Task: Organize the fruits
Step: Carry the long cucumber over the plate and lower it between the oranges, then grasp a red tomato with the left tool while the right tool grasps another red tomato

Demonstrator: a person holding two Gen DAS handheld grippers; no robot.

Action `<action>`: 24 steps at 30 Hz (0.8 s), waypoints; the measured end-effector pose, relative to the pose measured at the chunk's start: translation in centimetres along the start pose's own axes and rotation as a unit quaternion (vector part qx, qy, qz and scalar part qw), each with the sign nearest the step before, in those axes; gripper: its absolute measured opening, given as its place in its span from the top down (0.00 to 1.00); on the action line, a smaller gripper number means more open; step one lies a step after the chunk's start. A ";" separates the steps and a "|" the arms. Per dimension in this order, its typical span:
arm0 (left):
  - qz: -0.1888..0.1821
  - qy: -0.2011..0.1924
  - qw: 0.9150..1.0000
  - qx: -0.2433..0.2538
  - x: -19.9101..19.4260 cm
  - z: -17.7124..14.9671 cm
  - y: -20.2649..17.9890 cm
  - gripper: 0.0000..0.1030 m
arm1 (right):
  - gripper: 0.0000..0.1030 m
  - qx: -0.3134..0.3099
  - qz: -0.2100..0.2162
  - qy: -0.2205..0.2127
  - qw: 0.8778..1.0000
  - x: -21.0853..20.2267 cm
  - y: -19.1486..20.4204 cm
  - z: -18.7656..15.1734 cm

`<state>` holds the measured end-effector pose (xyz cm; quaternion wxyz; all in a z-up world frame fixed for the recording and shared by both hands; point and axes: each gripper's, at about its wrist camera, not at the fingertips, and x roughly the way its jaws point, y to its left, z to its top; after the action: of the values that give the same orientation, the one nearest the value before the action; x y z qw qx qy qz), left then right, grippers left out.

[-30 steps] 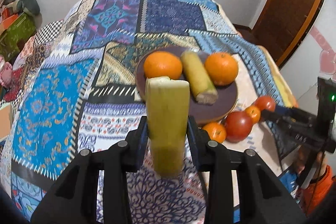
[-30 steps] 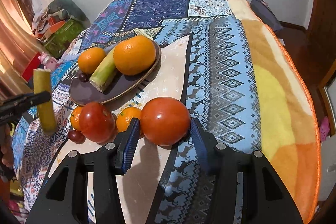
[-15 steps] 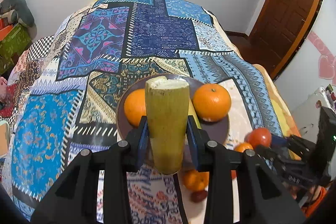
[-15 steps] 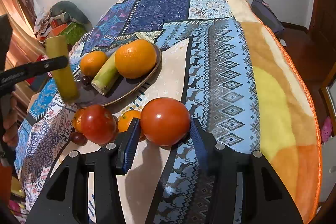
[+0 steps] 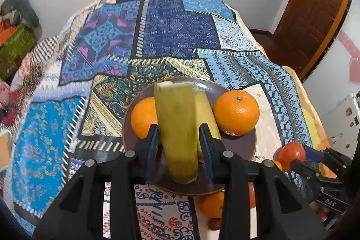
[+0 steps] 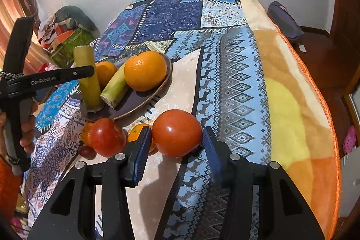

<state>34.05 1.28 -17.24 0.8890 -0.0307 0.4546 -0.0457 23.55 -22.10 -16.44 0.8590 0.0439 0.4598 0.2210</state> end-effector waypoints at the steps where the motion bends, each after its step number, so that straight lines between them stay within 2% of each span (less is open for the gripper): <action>1: 0.000 -0.003 1.000 0.004 -0.4 0.0 -0.1 0.56 | 0.58 -0.004 -0.003 0.001 1.000 0.1 0.1 0.0; 2: 0.002 -0.006 1.000 0.006 -0.7 0.0 -0.3 0.51 | 0.57 -0.007 -0.005 0.003 1.000 0.1 0.3 0.0; 7: -0.012 -0.010 1.000 0.018 -2.3 -0.4 -1.1 0.50 | 0.57 -0.011 -0.014 0.009 1.000 0.3 0.6 0.1; 11: -0.041 0.011 0.999 0.026 -2.8 -2.1 -2.2 0.50 | 0.56 -0.009 -0.014 0.027 0.999 1.3 0.6 -0.2; 16: -0.075 0.041 0.995 0.041 -2.5 -4.2 -4.3 0.49 | 0.56 0.008 0.001 0.023 1.000 1.1 0.0 -0.2; 19: -0.080 0.054 0.994 0.059 -1.8 -5.1 -5.7 0.45 | 0.56 0.005 -0.002 0.021 1.000 0.7 0.1 -0.4; 24: -0.077 0.074 0.991 0.078 -0.3 -5.8 -7.4 0.45 | 0.56 0.000 -0.003 0.019 1.000 -0.2 0.0 -0.9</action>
<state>28.80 -6.16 -19.69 0.8465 0.0076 0.5103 -0.1515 22.68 -22.28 -16.76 0.8506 0.0388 0.4762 0.2195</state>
